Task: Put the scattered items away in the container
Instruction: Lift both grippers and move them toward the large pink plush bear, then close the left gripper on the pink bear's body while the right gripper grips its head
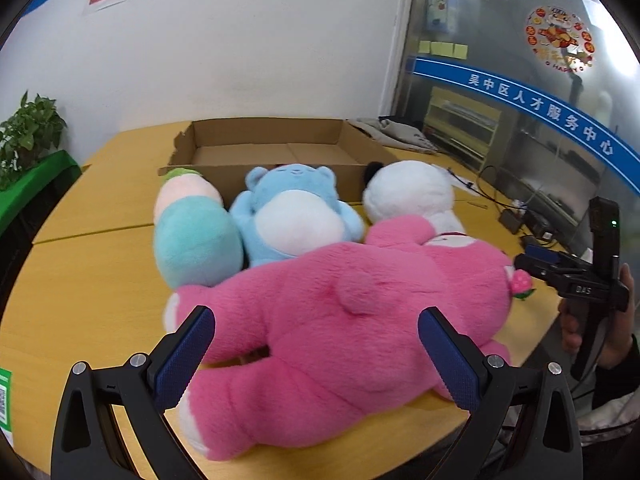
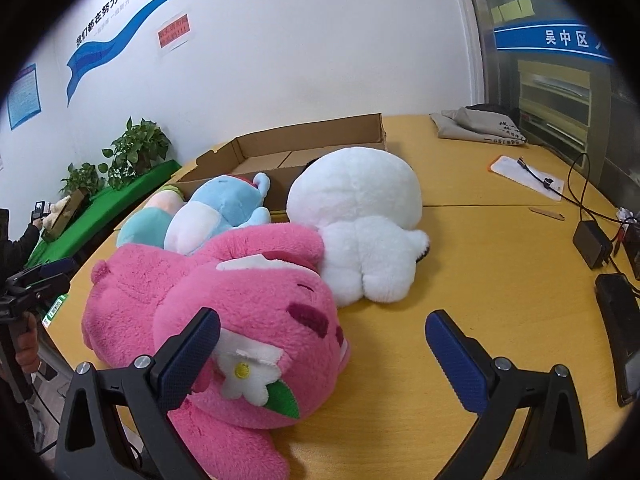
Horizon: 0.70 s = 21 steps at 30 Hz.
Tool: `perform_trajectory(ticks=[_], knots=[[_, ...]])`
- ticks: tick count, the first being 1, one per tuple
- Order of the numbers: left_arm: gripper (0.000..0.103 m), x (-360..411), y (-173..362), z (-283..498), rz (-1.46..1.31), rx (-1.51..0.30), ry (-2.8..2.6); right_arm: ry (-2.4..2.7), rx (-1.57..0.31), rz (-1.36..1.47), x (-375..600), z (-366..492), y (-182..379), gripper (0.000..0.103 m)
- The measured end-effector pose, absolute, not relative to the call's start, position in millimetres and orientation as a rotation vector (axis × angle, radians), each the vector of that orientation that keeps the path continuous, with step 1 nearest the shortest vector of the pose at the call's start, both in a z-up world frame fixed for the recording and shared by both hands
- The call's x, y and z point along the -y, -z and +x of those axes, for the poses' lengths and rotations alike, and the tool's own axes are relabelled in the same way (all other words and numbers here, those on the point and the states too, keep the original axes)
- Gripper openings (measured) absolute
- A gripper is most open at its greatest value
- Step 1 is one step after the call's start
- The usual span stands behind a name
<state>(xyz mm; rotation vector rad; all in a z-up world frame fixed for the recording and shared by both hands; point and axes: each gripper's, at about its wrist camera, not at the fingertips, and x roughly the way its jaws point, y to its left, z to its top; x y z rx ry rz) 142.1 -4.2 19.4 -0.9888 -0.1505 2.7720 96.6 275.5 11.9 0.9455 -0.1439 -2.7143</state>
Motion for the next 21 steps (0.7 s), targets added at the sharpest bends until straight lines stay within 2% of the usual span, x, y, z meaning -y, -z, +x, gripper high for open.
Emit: perform_trajectory(ticks=[6,21], knots=[[0.103,-12.4,-16.9,141.9,-0.996,0.166,-2.699,2.696,0.249,0.978,-278.6,105.6,-15.6,0.102],[0.103,-19.0,-6.1,127.0,-1.048,0.221,-2.607,2.681,0.218,1.008,-264.6,110.2,-15.3,0.103]])
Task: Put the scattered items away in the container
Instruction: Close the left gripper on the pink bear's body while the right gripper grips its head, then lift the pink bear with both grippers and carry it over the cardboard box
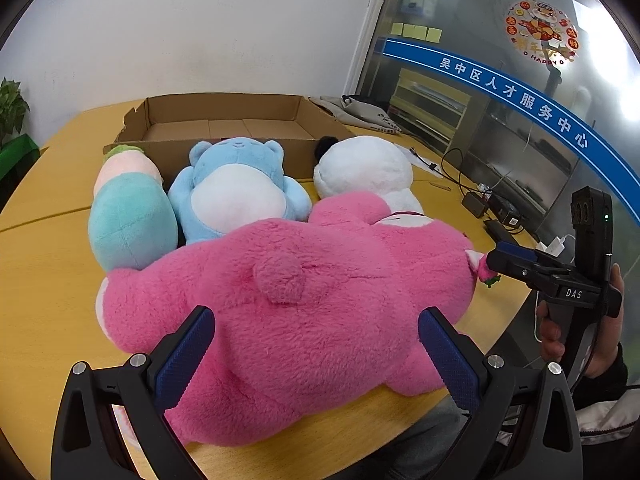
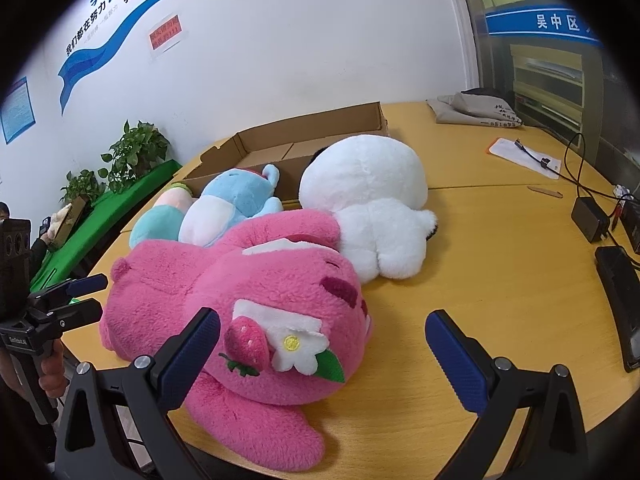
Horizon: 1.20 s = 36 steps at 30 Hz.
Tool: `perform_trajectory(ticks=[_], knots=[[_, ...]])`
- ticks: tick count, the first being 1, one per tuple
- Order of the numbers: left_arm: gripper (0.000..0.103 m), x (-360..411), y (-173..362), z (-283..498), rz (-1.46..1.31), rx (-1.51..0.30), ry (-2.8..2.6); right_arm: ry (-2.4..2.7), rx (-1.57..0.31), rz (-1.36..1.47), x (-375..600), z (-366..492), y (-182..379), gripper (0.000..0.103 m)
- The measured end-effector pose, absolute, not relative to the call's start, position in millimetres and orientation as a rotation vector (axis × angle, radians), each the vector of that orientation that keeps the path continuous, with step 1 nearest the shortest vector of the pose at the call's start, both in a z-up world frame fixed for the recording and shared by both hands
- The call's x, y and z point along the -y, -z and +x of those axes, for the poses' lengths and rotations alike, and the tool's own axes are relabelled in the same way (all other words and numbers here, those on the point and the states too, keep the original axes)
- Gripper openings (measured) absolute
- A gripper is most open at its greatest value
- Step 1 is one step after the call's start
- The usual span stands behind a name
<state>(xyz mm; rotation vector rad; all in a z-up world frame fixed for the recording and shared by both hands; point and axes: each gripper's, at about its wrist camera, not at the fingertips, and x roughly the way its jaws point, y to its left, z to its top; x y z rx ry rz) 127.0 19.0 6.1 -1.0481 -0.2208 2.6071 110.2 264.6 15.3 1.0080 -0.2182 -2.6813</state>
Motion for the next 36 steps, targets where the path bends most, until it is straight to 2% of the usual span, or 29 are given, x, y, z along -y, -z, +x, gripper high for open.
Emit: perform_trajectory(ticks=[3,7,11,19,21,23,26,28,36], knots=[[0.103,-17.1,1.1,119.1,-1.077,0.236,-2.59,2.663,0.215,1.025,-260.8,103.5,-11.0,0.103],[0.103,-19.7,24.3,100.6,-1.191,0.15,-2.6,2.635,0.209,1.059,-254.0,90.4,-3.6,0.102],[0.102,-10.2,35.3,94.4,-1.193,0.236,-2.548,2.596,0.213,1.07,-246.3,73.9,5.0,0.102],[0.087,-0.6,36.4,99.6,-1.17,0.312,-2.503,2.374,0.43,1.131,-258.0,44.6,49.5,0.101],[0.081,-0.3,34.2,102.1,-1.166,0.313,-2.499,2.377,0.403,1.104,-255.0,49.8,49.1,0.097],[0.076,-0.2,31.1,104.9,-1.159,0.309,-2.5,2.381,0.397,1.075,-252.1,57.2,45.1,0.088],[0.067,1.8,25.6,110.5,-1.137,0.314,-2.506,2.403,0.395,1.04,-249.0,68.1,38.8,0.079],[0.059,4.7,18.5,115.3,-1.117,0.336,-2.512,2.425,0.38,1.008,-246.6,75.7,33.4,0.075],[0.056,6.5,-39.7,124.4,-0.987,0.279,-2.573,2.46,0.383,0.855,-248.0,90.2,-14.9,0.074]])
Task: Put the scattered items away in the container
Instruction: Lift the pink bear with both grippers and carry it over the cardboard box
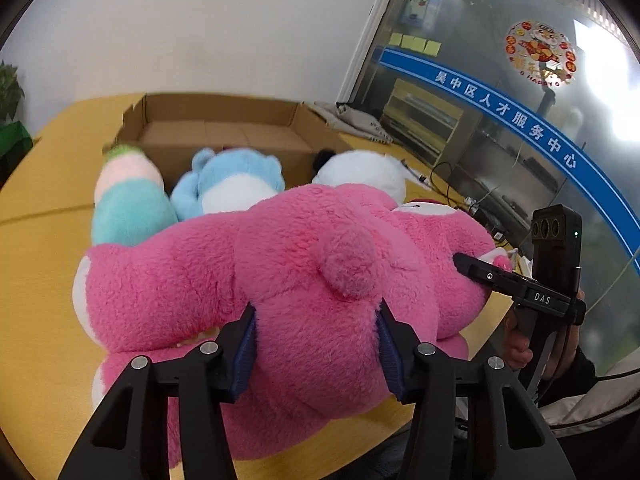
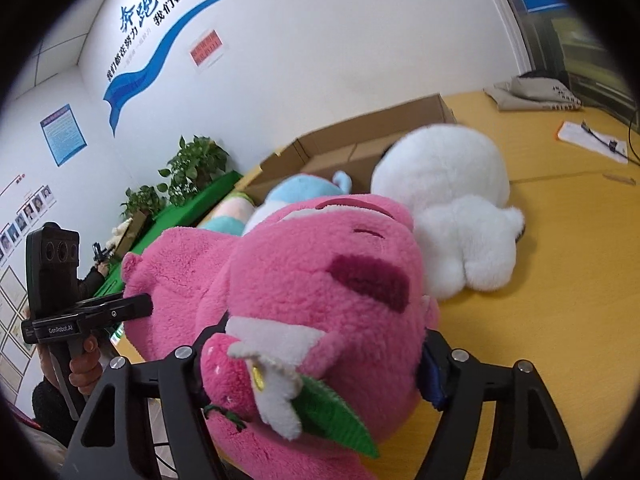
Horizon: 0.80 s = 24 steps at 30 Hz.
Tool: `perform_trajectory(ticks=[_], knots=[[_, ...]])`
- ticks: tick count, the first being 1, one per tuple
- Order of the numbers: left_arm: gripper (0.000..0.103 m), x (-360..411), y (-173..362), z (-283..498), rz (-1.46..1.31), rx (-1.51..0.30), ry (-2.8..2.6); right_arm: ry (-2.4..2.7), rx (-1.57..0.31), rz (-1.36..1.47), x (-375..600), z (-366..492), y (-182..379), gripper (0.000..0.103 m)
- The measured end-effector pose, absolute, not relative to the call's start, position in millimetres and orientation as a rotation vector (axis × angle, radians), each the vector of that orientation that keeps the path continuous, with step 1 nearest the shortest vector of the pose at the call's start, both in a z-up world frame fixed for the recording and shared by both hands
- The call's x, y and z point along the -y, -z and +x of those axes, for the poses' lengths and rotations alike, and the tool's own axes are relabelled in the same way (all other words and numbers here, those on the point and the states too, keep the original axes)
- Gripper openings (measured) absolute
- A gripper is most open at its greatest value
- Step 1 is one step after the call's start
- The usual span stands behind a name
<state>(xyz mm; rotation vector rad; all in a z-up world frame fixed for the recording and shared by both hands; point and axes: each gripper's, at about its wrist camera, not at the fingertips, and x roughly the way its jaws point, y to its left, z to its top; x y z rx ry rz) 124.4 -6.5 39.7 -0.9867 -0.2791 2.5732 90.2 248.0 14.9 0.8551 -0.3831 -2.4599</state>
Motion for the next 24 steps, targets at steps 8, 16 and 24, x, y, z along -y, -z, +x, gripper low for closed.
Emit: perform_trajectory(ticks=[8,16,24], knots=[[0.056,14.8,-112.2,71.3,-0.847,0.135,-2.626,2.506,0.323,0.702,-246.3,43.8,-88.5,0.074],[0.056,35.6,-157.9,-51.5,-0.829,0.087,-2.641,2.562,0.22,0.615,-233.5,-64.4,-154.0,0.074],[0.056,62.1,-173.7,-223.1,-0.872,0.128,-2.623,2.585,0.263,0.61,-231.8,-225.0,-175.5,0.074]])
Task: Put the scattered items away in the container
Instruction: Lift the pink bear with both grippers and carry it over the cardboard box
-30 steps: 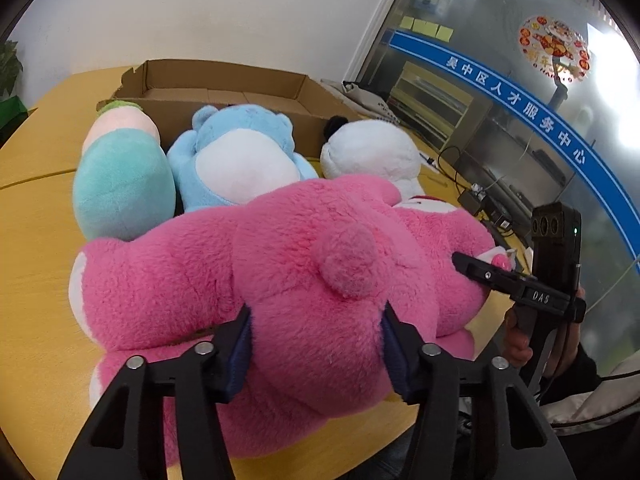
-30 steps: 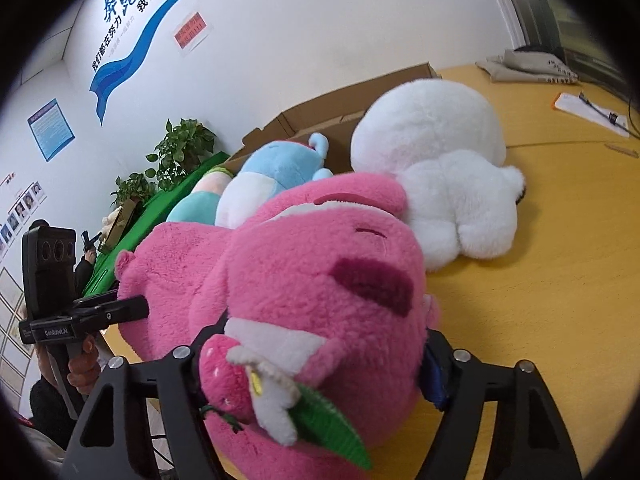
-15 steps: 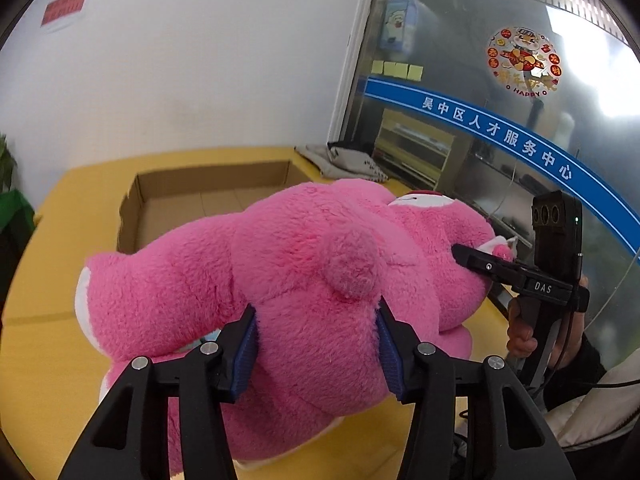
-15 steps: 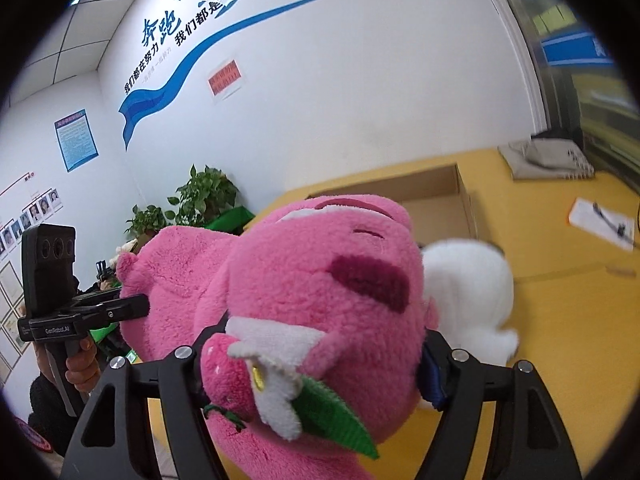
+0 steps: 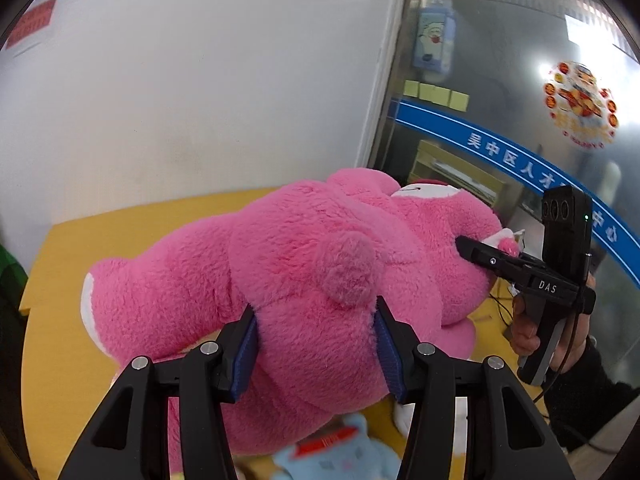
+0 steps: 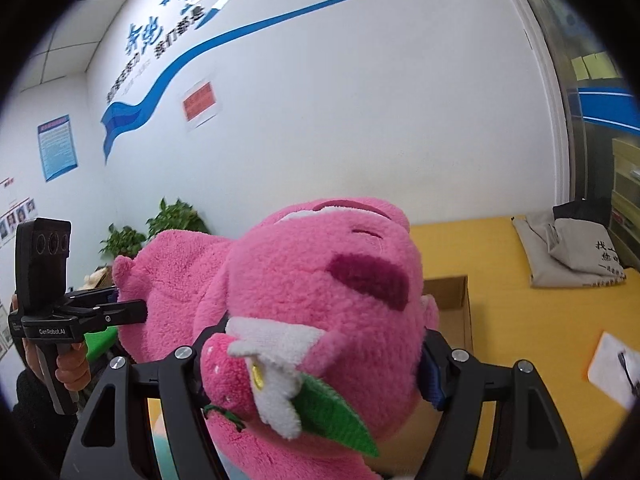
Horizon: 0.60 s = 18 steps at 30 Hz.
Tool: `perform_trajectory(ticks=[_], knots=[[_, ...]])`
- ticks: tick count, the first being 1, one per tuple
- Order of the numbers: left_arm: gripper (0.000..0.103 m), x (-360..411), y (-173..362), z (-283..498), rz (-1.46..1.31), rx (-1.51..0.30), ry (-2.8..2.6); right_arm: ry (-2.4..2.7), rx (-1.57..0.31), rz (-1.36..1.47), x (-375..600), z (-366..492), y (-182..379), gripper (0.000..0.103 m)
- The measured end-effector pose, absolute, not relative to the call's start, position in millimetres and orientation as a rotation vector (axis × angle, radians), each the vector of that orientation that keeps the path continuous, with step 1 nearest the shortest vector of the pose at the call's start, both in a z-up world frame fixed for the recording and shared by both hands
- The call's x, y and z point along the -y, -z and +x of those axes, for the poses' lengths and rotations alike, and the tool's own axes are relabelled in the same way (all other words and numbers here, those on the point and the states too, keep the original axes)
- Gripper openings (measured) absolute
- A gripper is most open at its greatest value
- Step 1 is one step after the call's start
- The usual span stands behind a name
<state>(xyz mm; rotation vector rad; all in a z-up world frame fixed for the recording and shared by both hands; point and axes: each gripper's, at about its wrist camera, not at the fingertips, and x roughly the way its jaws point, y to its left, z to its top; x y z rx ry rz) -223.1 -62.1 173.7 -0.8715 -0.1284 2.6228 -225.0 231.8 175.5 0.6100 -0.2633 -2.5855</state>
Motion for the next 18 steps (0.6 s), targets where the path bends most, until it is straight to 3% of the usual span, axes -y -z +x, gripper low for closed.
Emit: perform_trajectory(ticks=[5,10,12,15,18], knots=[[0.056,59.1,-128.5,-330.9,-1.013,0.157,-2.591,2.626,0.301,0.722,-242.3,-325.2,-145.5,0.074],[0.055,60.1,-4.6,-421.4,-1.389,0.243,-2.467,2.636,0.309,1.024,-244.3,-402.0,-59.6,0.077],[0.064,62.5,34.0,-436.5,-1.46,0.355,-2.386,2.615,0.36,1.236,-245.7,-426.6,-15.1,0.079],[0.07,63.1,24.9,-430.2,-1.432,0.352,-2.417,2.648,0.279,1.287,-241.4,-427.5,-1.6,0.087],[0.071,64.0,9.0,-415.4,-1.433,0.277,-2.46,2.617,0.326,1.322,-249.2,-419.9,-5.2,0.089]])
